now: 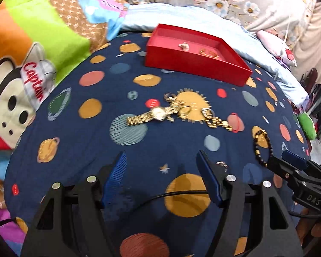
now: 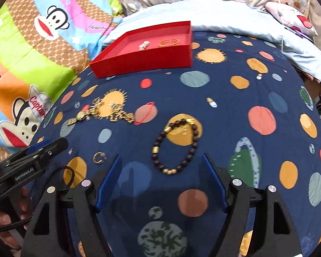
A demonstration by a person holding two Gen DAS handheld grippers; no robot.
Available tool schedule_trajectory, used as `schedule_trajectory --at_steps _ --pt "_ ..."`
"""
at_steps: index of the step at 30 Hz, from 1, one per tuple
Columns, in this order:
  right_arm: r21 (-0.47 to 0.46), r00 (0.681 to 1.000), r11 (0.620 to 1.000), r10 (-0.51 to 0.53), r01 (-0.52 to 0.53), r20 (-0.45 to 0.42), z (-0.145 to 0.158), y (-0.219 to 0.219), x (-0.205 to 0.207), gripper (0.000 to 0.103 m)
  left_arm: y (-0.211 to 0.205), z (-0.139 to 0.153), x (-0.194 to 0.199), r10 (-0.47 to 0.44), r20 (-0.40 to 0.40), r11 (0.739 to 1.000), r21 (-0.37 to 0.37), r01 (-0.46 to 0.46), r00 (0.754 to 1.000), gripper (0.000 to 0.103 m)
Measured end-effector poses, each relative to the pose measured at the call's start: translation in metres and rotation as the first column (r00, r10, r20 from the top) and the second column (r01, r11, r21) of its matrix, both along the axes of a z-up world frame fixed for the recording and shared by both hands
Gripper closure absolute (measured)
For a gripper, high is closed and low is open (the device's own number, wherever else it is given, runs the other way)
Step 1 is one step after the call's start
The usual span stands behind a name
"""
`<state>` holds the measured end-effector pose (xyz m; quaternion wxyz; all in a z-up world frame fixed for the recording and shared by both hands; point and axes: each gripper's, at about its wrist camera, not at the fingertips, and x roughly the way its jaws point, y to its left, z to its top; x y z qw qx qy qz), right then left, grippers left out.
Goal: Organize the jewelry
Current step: 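Withdraw both tools from the tray back over the remaining jewelry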
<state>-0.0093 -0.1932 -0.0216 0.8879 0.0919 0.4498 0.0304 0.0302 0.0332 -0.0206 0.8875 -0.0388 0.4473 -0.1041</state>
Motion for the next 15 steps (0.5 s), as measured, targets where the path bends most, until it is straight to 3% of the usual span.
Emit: schedule_trajectory --at_steps 6,11,15 --pt "0.009 1.0 1.0 0.022 -0.022 0.0 0.0 0.01 0.0 0.029 0.014 0.002 0.013 0.001 0.013 1.0 -0.027 0.0 1.0 0.038" --pt "0.01 1.0 1.0 0.017 -0.017 -0.001 0.001 0.009 0.0 0.029 0.0 0.002 0.035 -0.145 0.063 0.989 0.018 0.144 0.987 0.038" --pt "0.014 1.0 1.0 0.006 -0.006 -0.002 0.003 0.006 -0.001 0.029 -0.011 -0.007 0.056 -0.261 0.082 0.964 0.075 0.255 0.962 0.04"
